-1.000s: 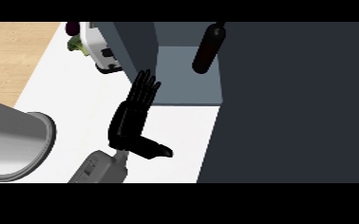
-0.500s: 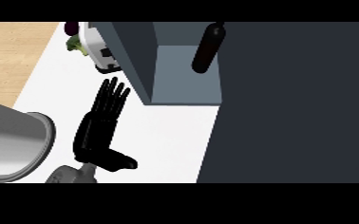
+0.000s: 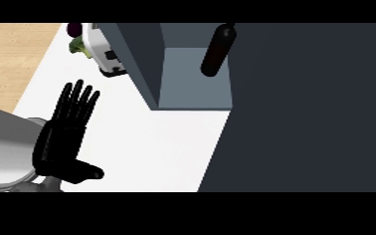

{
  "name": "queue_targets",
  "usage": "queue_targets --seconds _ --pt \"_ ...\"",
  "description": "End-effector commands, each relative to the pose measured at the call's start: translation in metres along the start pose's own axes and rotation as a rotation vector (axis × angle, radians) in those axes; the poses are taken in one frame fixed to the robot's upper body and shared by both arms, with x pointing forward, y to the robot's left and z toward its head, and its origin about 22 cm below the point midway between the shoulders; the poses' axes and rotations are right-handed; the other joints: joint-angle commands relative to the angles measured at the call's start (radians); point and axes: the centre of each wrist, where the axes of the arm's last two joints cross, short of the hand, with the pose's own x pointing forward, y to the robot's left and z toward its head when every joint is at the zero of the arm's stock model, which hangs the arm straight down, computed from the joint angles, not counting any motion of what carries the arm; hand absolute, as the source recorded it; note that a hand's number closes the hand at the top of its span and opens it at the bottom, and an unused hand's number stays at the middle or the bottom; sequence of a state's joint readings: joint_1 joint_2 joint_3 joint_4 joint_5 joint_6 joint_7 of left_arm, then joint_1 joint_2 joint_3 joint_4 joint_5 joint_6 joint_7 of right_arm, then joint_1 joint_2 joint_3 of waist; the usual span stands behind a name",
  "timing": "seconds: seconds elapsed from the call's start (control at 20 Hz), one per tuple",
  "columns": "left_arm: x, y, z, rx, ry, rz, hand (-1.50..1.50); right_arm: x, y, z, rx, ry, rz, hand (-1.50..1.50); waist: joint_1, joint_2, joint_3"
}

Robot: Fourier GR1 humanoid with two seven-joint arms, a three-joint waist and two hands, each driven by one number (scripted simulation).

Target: Pick up the wine, place it into the cabinet and close the cabinet

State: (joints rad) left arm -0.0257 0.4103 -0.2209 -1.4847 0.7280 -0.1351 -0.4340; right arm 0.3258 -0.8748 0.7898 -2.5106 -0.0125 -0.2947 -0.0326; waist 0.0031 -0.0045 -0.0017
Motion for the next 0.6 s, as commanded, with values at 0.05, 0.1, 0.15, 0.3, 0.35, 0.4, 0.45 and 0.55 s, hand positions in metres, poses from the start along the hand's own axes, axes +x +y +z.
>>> queue_targets --seconds 0.05,0.1,0.15,0.3,0.35,0.4,0.45,0.55 --pt "0.023 0.025 0.011 0.023 -0.016 -0.023 -1.50 0.061 0.005 0.006 0.036 -0.109 -0.147 1.50 0.003 -0.001 -0.001" --pt "0.024 0.025 0.013 0.015 -0.016 -0.016 -1.50 0.052 0.008 0.004 0.014 -0.123 -0.134 1.50 0.000 -0.001 0.000" --pt "0.042 0.046 0.014 -0.001 -0.014 -0.040 -1.50 0.053 0.005 0.004 0.037 -0.125 -0.148 1.50 0.005 0.000 -0.001" --pt "0.037 0.047 0.017 0.003 -0.019 -0.034 -1.50 0.045 0.012 -0.005 0.044 -0.121 -0.142 1.50 0.014 0.002 -0.002" --pt "0.044 0.047 0.005 -0.003 -0.034 -0.046 -1.50 0.041 0.014 -0.007 0.049 -0.117 -0.144 1.50 0.011 0.003 -0.002" --pt "0.037 0.046 0.005 0.002 -0.028 -0.028 -1.50 0.049 0.009 -0.006 0.057 -0.115 -0.125 1.50 0.007 0.005 -0.002" --pt "0.035 0.046 0.013 0.010 -0.011 -0.020 -1.50 0.042 0.016 -0.007 0.062 -0.116 -0.152 1.50 0.008 0.002 -0.002" --pt "0.042 0.058 0.015 -0.002 -0.013 -0.028 -1.50 0.050 0.011 -0.009 0.072 -0.125 -0.166 1.50 0.016 0.006 -0.004"
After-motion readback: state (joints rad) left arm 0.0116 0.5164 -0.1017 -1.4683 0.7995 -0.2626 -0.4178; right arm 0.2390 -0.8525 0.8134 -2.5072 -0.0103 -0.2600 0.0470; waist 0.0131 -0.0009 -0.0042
